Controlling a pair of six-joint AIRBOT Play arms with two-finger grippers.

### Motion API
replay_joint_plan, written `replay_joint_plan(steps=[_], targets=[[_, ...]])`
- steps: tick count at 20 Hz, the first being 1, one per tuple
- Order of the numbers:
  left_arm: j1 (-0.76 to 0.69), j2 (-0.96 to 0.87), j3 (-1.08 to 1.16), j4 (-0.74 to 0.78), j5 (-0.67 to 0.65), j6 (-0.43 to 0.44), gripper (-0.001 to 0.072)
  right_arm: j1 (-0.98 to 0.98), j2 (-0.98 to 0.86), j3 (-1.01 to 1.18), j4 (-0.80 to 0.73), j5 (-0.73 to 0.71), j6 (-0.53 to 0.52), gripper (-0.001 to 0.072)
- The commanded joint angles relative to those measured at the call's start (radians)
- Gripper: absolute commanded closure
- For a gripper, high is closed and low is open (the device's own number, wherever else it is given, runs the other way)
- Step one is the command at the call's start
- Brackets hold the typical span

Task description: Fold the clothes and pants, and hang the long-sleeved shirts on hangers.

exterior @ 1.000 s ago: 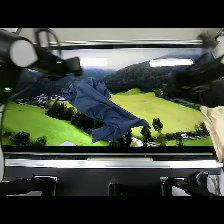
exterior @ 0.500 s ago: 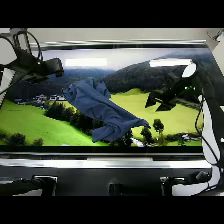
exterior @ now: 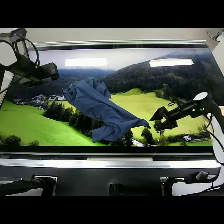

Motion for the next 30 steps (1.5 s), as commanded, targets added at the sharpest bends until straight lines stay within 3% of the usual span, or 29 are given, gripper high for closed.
replay_joint_plan(steps=[1, 8, 9, 11, 12, 13, 14, 16, 18, 22, 24, 27, 30], targets=[[0.011, -0.002, -0.005, -0.002, 0.004, 0.008, -0.0005, 0.035, 0.012, -0.077, 0.045, -0.128, -0.043, 0.0043], [0.011, -0.002, -0.005, -0.002, 0.008, 0.008, -0.0005, 0.105, -0.002, -0.108, 0.061, -0.286, -0.046, 0.0054], [0.011, -0.002, -0.005, -0.002, 0.008, 0.008, -0.0004, 0.111, -0.003, -0.108, 0.064, -0.302, -0.047, 0.0108], [0.011, -0.003, -0.005, 0.0, 0.008, 0.008, -0.0004, 0.125, -0.003, -0.108, 0.065, -0.325, -0.047, 0.0298], [0.011, -0.005, -0.005, 0.003, 0.008, 0.008, -0.0005, 0.13, -0.003, -0.108, 0.066, -0.331, -0.048, 0.0413], [0.016, -0.01, -0.005, 0.003, 0.007, 0.01, -0.0005, 0.134, -0.003, -0.108, 0.066, -0.331, -0.051, 0.0577], [0.026, -0.016, -0.005, 0.002, 0.006, 0.013, -0.0005, 0.137, -0.003, -0.108, 0.068, -0.323, -0.051, 0.0676], [0.077, -0.024, -0.018, 0.002, 0.013, 0.016, -0.0005, 0.137, 0.002, -0.108, 0.073, -0.299, -0.056, 0.0673], [0.188, -0.024, -0.078, -0.073, 0.07, 0.074, -0.0005, 0.137, 0.019, -0.108, 0.072, -0.281, -0.071, 0.0673], [0.502, -0.07, -0.309, -0.545, 0.325, 0.288, -0.0005, 0.137, 0.055, -0.108, 0.072, -0.256, -0.078, 0.0673], [0.603, -0.153, -0.354, -0.731, 0.37, 0.39, -0.0005, 0.137, 0.059, -0.108, 0.072, -0.232, -0.078, 0.0673], [0.624, -0.301, -0.353, -0.949, 0.383, 0.546, -0.0004, 0.137, 0.059, -0.108, 0.072, -0.197, -0.081, 0.0674], [0.565, -0.418, -0.352, -1.012, 0.41, 0.655, -0.0004, 0.137, 0.059, -0.108, 0.072, -0.196, -0.081, 0.0674]])
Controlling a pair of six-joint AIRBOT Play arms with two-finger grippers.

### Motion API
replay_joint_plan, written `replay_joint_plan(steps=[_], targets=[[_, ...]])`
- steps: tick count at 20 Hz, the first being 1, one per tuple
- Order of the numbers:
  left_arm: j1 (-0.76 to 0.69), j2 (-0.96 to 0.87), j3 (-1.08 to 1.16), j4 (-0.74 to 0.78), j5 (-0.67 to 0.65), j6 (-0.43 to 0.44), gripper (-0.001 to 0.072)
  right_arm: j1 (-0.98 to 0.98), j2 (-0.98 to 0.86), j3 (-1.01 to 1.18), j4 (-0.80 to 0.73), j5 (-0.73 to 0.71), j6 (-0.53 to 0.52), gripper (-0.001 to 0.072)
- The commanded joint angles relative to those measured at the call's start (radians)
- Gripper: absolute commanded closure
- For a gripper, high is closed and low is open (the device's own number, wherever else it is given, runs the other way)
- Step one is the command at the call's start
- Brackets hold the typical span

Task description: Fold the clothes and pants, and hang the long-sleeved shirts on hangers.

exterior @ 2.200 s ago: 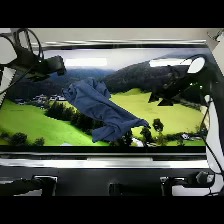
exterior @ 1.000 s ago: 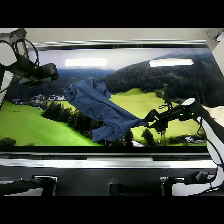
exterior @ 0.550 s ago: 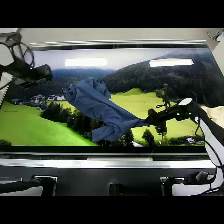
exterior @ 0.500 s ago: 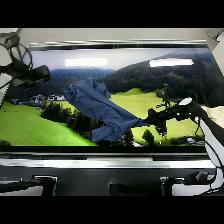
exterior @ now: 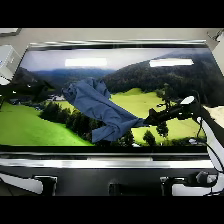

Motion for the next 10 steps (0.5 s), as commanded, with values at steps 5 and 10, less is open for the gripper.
replay_joint_plan(steps=[5, 10], targets=[[-0.091, -0.206, -0.001, -0.159, 0.081, 0.187, -0.0005, 0.001, 0.002, 0.0, 0.022, 0.017, 0.004, 0.0674], [-0.143, -0.213, 0.005, -0.159, 0.171, 0.187, -0.0003, 0.001, 0.003, 0.0, 0.032, 0.014, 0.003, 0.0674]])
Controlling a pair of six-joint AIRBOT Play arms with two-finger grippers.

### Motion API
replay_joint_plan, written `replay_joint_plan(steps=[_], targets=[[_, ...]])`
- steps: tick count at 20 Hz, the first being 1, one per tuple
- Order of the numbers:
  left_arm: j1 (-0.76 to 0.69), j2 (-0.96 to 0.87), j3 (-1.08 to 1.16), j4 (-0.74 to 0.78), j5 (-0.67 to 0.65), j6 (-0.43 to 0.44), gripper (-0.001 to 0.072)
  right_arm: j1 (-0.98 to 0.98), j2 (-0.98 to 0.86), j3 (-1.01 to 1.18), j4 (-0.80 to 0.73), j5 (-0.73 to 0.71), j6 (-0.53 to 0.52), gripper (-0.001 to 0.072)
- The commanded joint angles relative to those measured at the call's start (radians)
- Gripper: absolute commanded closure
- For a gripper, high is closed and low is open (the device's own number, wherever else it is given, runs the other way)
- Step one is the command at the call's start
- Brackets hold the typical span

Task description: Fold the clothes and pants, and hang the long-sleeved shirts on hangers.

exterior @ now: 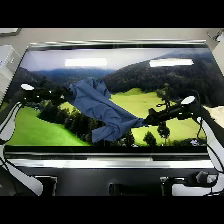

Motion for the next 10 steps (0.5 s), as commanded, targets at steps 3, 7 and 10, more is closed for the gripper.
replay_joint_plan(steps=[3, 7, 10], targets=[[-0.045, -0.019, 0.002, 0.006, 0.047, 0.013, 0.0389, 0.001, 0.008, 0.0, 0.012, -0.011, 0.001, 0.0674], [-0.033, -0.007, 0.073, -0.012, -0.019, 0.014, 0.0692, 0.001, 0.057, 0.001, 0.018, -0.044, -0.01, 0.0675], [-0.031, 0.024, 0.246, -0.011, -0.089, 0.013, 0.0693, 0.001, 0.168, 0.027, 0.031, -0.106, -0.046, 0.0677]])
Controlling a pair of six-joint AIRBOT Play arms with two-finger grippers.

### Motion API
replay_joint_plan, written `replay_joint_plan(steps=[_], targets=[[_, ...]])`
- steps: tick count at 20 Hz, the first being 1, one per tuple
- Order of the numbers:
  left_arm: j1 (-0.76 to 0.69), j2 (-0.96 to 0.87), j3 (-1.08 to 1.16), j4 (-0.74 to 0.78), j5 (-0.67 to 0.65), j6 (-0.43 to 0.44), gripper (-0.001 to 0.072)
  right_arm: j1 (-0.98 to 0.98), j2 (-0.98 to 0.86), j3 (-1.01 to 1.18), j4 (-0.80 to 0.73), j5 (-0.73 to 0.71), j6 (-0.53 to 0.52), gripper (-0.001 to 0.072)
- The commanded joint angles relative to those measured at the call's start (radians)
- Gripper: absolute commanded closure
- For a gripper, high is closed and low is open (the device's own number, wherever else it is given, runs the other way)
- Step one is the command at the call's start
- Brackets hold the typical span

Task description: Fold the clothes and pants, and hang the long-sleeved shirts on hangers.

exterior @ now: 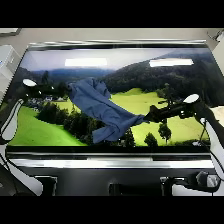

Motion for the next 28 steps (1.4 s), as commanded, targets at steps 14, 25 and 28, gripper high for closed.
replay_joint_plan(steps=[14, 25, 28], targets=[[0.029, 0.711, 0.4, 0.195, 0.02, -0.203, 0.0693, 0.001, 0.396, 0.882, -0.18, -0.188, 0.045, 0.0678], [-0.018, 0.872, 0.045, 0.459, -0.381, -0.412, 0.0692, 0.001, 0.348, 0.888, -0.424, 0.208, 0.338, 0.0676], [-0.079, 0.717, -0.253, 0.458, -0.21, -0.362, 0.0692, 0.001, 0.122, 0.776, -0.377, 0.228, 0.319, 0.0676]])
